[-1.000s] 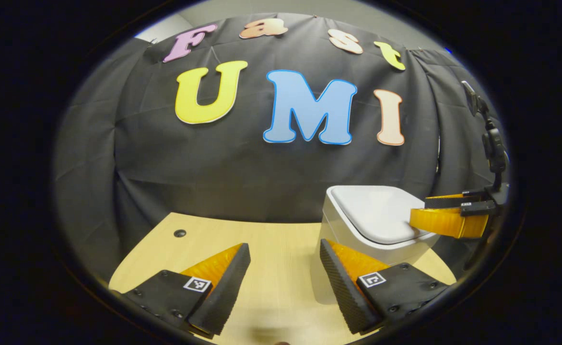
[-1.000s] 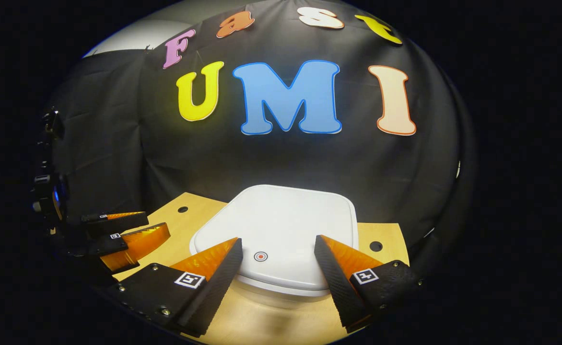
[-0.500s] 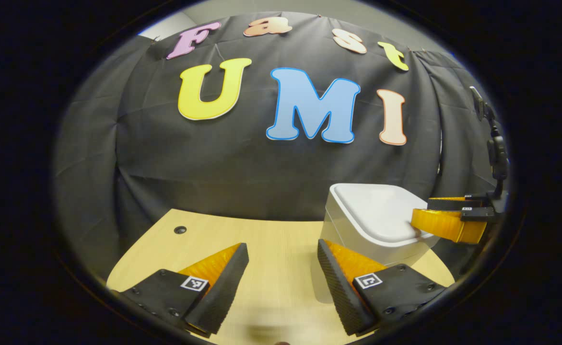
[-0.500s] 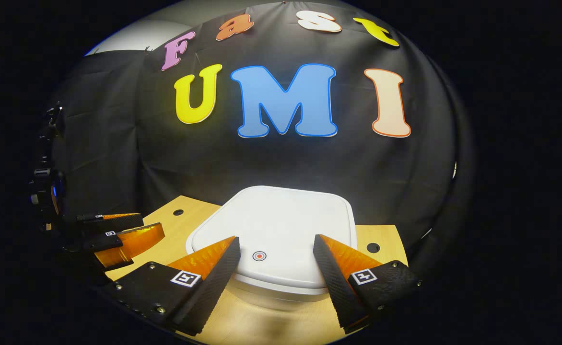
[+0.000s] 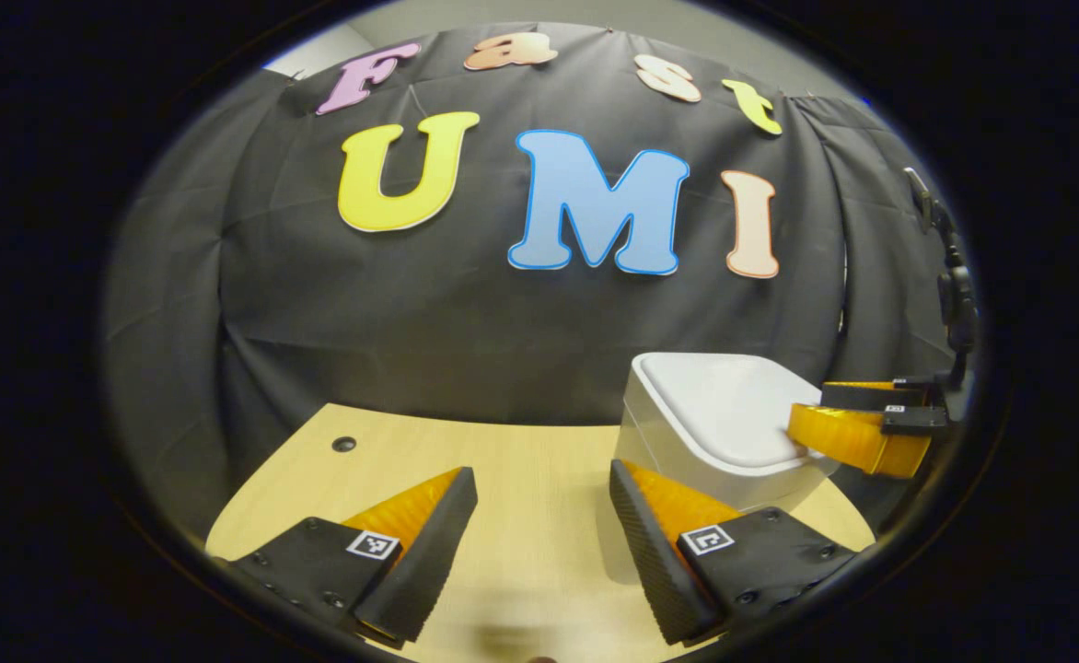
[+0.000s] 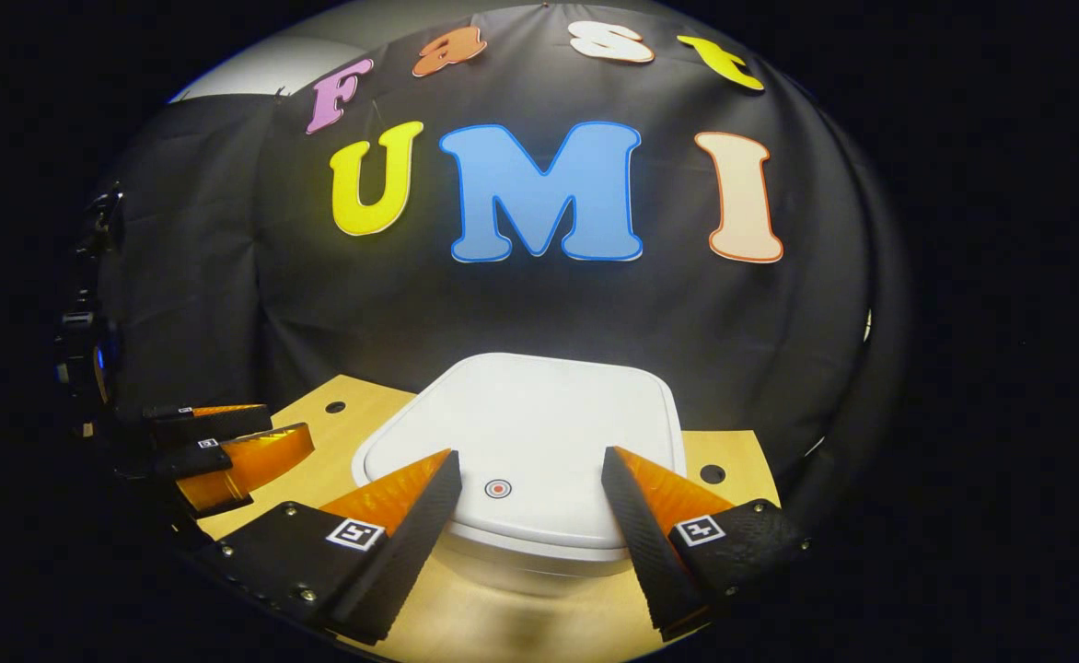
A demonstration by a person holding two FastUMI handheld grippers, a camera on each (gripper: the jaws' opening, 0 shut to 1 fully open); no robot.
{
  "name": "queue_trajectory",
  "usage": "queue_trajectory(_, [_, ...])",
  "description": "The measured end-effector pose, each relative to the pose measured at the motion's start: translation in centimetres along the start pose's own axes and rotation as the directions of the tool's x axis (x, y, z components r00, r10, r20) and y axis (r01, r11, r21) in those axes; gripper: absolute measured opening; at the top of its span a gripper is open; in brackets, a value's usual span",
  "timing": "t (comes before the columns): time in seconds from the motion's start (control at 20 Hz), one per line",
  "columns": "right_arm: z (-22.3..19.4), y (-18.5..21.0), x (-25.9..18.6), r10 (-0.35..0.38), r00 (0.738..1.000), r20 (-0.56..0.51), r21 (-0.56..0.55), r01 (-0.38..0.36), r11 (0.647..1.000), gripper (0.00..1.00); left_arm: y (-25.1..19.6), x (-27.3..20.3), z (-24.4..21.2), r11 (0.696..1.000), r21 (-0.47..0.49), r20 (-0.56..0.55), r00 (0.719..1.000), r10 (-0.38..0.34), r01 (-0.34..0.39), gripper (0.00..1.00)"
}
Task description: Press the lid of the desktop garbage bin to open it, pick up the crumpled paper on the desktop and throw it into the bin, then pick up the pop can on the desktop and drop it into the bin, and finally close the garbage bin lid.
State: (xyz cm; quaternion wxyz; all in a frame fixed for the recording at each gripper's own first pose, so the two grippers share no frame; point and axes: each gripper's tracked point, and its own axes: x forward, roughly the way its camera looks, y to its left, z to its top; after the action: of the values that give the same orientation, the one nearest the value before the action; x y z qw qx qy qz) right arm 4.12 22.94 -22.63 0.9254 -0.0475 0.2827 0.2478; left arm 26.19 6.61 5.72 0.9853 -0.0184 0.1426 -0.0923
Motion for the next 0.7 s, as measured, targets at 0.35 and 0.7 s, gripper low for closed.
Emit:
queue_trajectory(0.35, [0.4, 0.1, -0.5, -0.006, 1.0, 0.031, -0.002, 0.006, 1.0, 0.98, -0.2, -0.2, 0.6, 1.0, 0.024, 0.012, 1.0, -0.005, 0.005, 0.96])
queue_trajectory(0.7, [0.1, 0.0, -0.6, -0.02, 0.999, 0.047, -0.002, 0.02, 1.0, 0.97, -0.3, -0.4, 1.4, 0.999, 0.038, 0.026, 1.0, -0.009, 0.008, 0.95])
